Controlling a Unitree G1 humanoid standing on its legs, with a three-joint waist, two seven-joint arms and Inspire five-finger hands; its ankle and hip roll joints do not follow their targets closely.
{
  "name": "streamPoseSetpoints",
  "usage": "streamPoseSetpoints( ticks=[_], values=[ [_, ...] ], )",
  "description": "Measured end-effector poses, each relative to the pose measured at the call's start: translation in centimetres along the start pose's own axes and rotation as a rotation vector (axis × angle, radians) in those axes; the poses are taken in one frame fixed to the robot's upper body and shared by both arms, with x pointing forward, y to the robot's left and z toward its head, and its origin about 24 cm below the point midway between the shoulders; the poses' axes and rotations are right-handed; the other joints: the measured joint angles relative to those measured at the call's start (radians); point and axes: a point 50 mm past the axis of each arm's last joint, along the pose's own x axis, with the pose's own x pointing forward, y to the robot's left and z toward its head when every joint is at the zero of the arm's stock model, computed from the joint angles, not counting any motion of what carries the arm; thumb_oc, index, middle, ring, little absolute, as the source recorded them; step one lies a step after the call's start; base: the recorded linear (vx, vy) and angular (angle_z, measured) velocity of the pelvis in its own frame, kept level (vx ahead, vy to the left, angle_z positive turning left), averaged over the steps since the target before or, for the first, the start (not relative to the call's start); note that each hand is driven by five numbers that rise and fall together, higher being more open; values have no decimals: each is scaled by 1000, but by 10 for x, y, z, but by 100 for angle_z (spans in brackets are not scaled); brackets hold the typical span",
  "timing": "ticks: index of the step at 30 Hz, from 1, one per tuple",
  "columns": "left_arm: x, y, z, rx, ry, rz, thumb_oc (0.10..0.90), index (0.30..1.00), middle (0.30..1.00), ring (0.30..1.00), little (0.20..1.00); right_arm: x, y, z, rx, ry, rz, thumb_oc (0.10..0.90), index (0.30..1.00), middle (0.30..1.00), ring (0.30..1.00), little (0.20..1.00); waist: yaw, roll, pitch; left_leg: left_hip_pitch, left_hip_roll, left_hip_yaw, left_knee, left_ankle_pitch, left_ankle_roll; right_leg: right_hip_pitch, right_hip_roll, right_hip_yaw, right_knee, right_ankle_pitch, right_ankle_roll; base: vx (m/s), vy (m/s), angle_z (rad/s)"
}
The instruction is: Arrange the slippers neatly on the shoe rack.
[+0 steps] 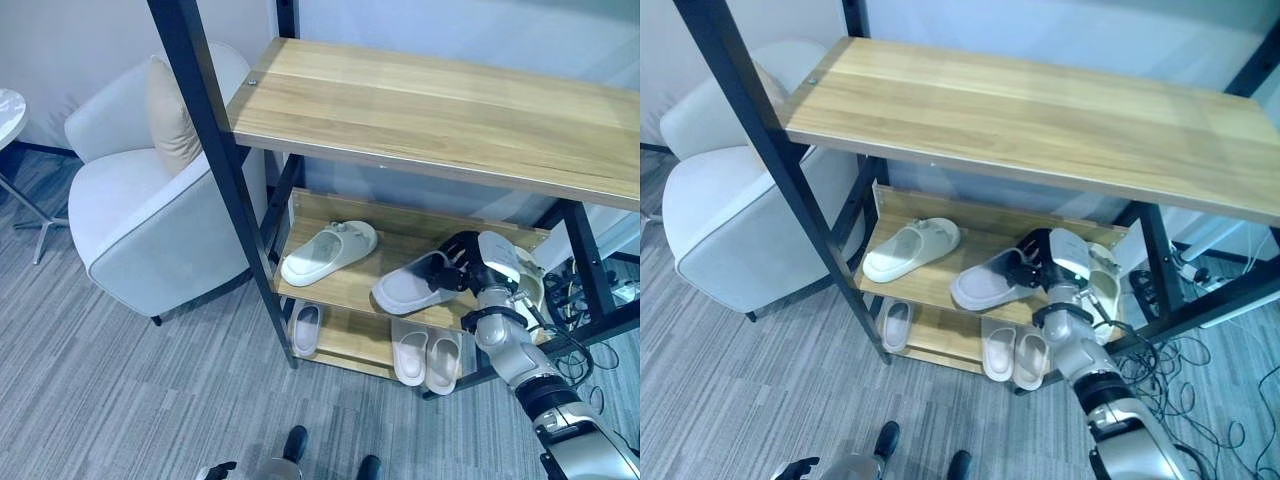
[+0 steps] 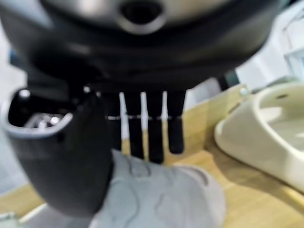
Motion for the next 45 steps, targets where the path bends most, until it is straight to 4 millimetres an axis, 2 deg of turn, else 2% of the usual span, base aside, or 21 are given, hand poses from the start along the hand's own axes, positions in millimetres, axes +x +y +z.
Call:
streamPoseSetpoints(
  ticks=[7,13,16,18,20,24,29,34,45],
  values=[
    [-1,-1,-3,1,8,-2,800,900,900,900,900,-30,6,9,85,-72,43,400,300,300,300,300,-10,1,0,23,2,19,0,-1,1,15,-3,19,0,-1,0,22,-22,-8],
    [-2,-5,-7,0,29,-14,800,900,900,900,900,-52,15,22,191,-126,100,400,300,300,300,300,-48,9,-1,29,5,39,-1,-4,1,12,-2,40,0,0,-1,2,-30,-10],
    [-2,-6,-7,4,31,-18,800,900,900,900,900,-57,15,27,237,-148,121,400,300,300,300,300,-59,20,-2,35,7,56,-2,-5,2,10,-3,53,0,1,-1,-16,-31,-17],
    [-2,-7,-7,9,31,-22,800,900,900,900,900,-70,12,34,309,-189,155,400,300,300,300,300,-73,32,-7,36,8,57,-2,-6,4,11,-2,54,0,1,-1,-11,-19,-1],
    [-3,-10,-8,5,34,-30,800,900,900,900,900,-74,10,41,354,-233,174,400,300,300,300,300,-87,40,-7,38,9,59,-1,-4,5,12,-1,56,0,2,-2,-15,-11,-2],
    [-3,-12,-9,-1,36,-34,800,900,900,900,900,-84,7,50,474,-276,228,400,300,300,300,300,-91,53,-10,40,12,63,-1,-5,5,13,1,59,0,2,-3,-43,-35,-2],
    [-4,-13,-11,-19,44,-46,800,900,900,900,900,-96,16,52,597,-278,358,400,300,300,300,300,-96,61,-14,49,15,70,-1,-5,5,18,4,66,0,3,-3,-50,-28,-4],
    [-4,-13,-11,-19,44,-47,800,900,900,900,900,-108,29,55,626,-279,470,400,300,300,300,300,-109,64,-16,52,15,68,-1,-8,0,22,4,64,0,3,-3,-49,-16,1],
    [-4,-15,-11,-22,41,-55,800,900,900,900,900,-127,46,55,637,-269,614,400,300,300,300,300,-109,75,-22,42,14,43,-1,-4,-6,24,6,44,0,2,-4,-25,-17,6]
  ],
)
